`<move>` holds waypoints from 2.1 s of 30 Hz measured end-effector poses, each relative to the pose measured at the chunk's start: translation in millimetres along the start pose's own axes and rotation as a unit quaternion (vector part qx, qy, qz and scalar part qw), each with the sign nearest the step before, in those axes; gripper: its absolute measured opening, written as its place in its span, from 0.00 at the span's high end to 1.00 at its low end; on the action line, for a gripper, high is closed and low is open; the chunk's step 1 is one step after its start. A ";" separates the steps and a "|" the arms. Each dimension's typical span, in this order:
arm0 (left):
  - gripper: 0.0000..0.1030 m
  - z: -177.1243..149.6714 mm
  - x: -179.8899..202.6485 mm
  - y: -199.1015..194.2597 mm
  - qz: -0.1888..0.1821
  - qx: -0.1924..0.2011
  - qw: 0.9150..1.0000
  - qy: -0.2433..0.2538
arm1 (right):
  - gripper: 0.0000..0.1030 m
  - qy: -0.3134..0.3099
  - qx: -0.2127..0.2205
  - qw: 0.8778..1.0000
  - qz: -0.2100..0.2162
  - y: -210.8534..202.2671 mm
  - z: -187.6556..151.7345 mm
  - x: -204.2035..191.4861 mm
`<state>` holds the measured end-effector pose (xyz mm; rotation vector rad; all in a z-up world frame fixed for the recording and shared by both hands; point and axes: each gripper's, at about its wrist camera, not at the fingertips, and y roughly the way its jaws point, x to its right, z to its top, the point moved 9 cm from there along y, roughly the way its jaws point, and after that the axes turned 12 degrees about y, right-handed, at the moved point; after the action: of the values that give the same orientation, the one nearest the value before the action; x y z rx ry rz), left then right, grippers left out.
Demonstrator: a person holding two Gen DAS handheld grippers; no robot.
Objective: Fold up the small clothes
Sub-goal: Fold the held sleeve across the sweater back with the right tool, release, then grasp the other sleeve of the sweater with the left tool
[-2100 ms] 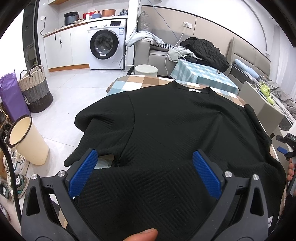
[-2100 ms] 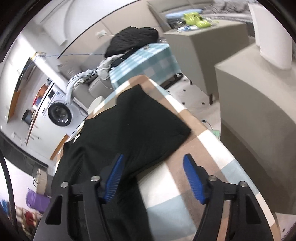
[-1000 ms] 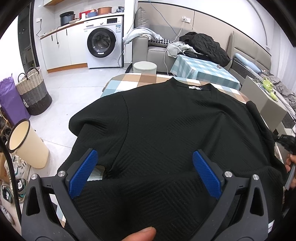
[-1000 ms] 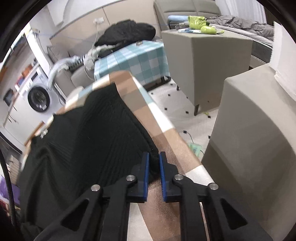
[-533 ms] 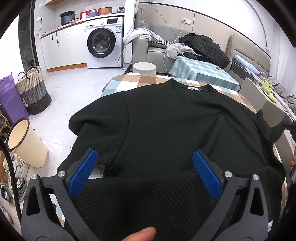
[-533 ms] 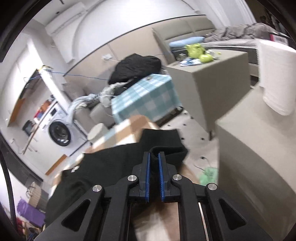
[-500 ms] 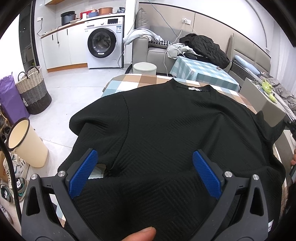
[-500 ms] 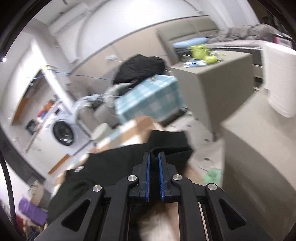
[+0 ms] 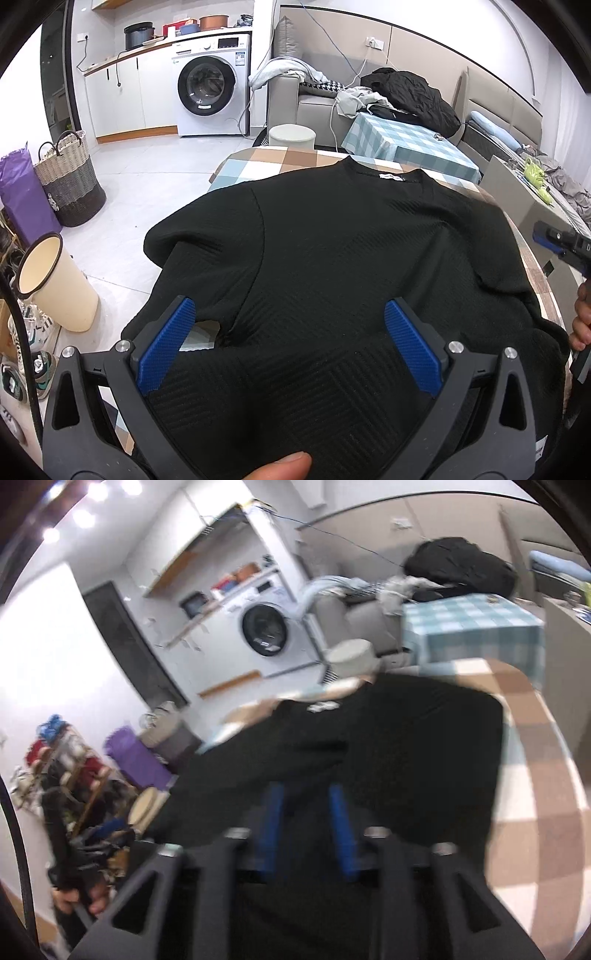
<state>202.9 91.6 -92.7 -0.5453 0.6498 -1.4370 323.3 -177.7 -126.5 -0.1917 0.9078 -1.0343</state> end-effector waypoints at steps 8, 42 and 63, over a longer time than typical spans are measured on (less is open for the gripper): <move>0.01 -2.5 -16.6 1.4 0.013 -0.003 1.000 -0.017 | 0.58 0.094 -0.040 0.979 -0.179 -11.4 -12.7 105.1; 0.01 -89.0 -151.3 10.6 0.086 -0.076 0.980 -0.165 | 0.35 0.054 -0.005 0.991 -0.119 -38.7 -44.1 56.0; 0.28 -115.3 -157.1 85.8 -0.081 -0.121 0.925 -0.350 | 0.24 -0.006 -0.024 0.993 -0.119 -13.0 -70.6 13.2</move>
<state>181.1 259.0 -222.4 -1.2581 0.2027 -1.1970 266.0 -176.7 -171.7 -0.3520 0.9139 -1.2308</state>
